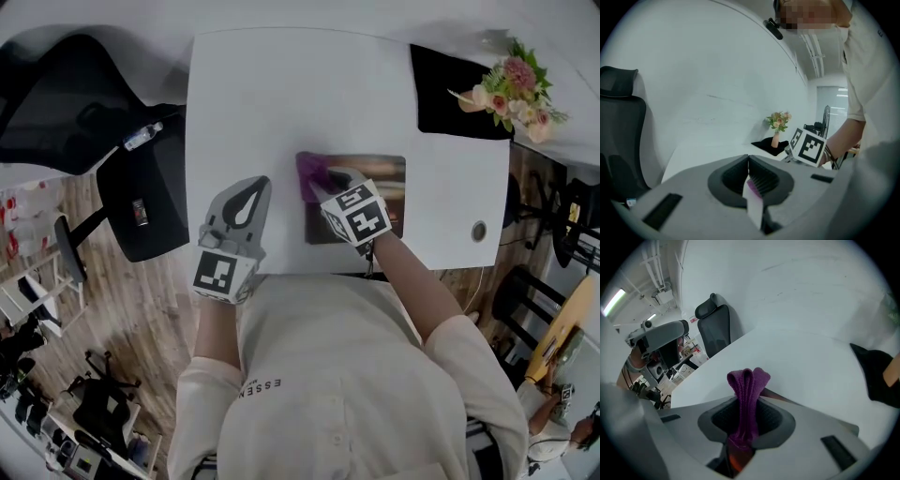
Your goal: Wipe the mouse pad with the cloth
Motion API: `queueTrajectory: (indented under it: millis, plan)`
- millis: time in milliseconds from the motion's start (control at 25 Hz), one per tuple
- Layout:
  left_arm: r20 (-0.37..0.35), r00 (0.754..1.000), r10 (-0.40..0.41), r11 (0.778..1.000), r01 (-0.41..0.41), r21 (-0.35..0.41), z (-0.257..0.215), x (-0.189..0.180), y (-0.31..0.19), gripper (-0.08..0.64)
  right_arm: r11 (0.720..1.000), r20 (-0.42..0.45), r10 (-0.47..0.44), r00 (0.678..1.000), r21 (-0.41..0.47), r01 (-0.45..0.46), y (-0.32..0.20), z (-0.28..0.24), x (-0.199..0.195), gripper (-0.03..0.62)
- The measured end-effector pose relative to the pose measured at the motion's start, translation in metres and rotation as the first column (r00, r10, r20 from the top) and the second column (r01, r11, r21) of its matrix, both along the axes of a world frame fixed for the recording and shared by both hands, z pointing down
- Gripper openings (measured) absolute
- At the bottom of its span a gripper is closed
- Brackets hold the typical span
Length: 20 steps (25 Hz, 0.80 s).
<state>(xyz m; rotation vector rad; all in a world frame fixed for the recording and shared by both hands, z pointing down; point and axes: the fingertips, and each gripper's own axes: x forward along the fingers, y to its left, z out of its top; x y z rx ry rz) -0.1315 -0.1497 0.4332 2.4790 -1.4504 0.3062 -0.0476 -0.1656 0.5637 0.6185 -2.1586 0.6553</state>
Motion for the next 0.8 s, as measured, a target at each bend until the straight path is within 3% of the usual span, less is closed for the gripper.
queueTrajectory:
  millis: [280, 800]
  plan:
    - [0.008, 0.999, -0.04, 0.999, 0.04, -0.029, 0.003, 0.016, -0.003, 0.003, 0.997, 0.066, 0.009, 0.998, -0.078, -0.004, -0.006, 0.003, 0.009, 0.095]
    - [0.025, 0.999, -0.032, 0.999, 0.033, -0.026, 0.005, 0.073, -0.015, 0.003, 0.995, 0.071, 0.044, 0.997, -0.09, -0.037, -0.017, 0.004, 0.071, 0.097]
